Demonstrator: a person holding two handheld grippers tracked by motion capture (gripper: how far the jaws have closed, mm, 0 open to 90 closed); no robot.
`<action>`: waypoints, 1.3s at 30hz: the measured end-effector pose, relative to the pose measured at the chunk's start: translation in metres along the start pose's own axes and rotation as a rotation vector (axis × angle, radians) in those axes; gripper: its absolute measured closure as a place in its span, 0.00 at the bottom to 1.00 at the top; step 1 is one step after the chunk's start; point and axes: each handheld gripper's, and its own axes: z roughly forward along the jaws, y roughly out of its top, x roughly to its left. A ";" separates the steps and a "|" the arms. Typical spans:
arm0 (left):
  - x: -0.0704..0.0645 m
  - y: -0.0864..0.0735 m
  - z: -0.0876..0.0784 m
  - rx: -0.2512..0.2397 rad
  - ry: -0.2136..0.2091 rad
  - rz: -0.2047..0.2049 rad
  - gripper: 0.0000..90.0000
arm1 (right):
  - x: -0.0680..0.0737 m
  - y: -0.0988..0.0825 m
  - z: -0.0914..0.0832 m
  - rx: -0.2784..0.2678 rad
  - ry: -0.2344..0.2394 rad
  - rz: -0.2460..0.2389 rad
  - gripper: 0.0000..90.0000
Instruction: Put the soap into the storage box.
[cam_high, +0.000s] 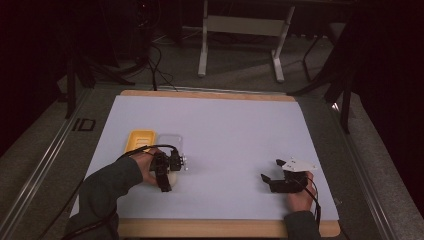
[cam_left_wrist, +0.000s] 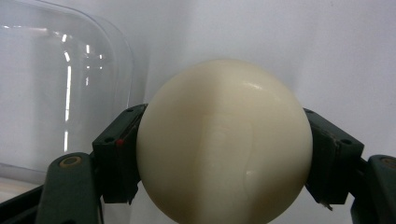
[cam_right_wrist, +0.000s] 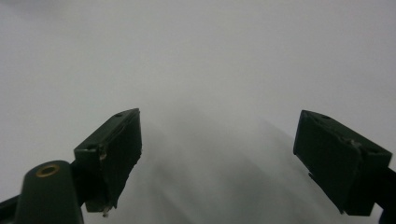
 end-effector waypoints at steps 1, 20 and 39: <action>0.000 0.000 0.000 0.000 0.001 -0.001 0.29 | 0.000 0.000 0.000 0.000 0.000 0.001 0.17; 0.009 -0.005 -0.014 -0.005 0.016 -0.024 0.29 | 0.000 0.000 0.000 0.001 0.002 -0.001 0.17; 0.017 -0.009 -0.021 -0.009 0.002 -0.049 0.29 | 0.000 0.000 0.000 0.002 0.002 -0.004 0.17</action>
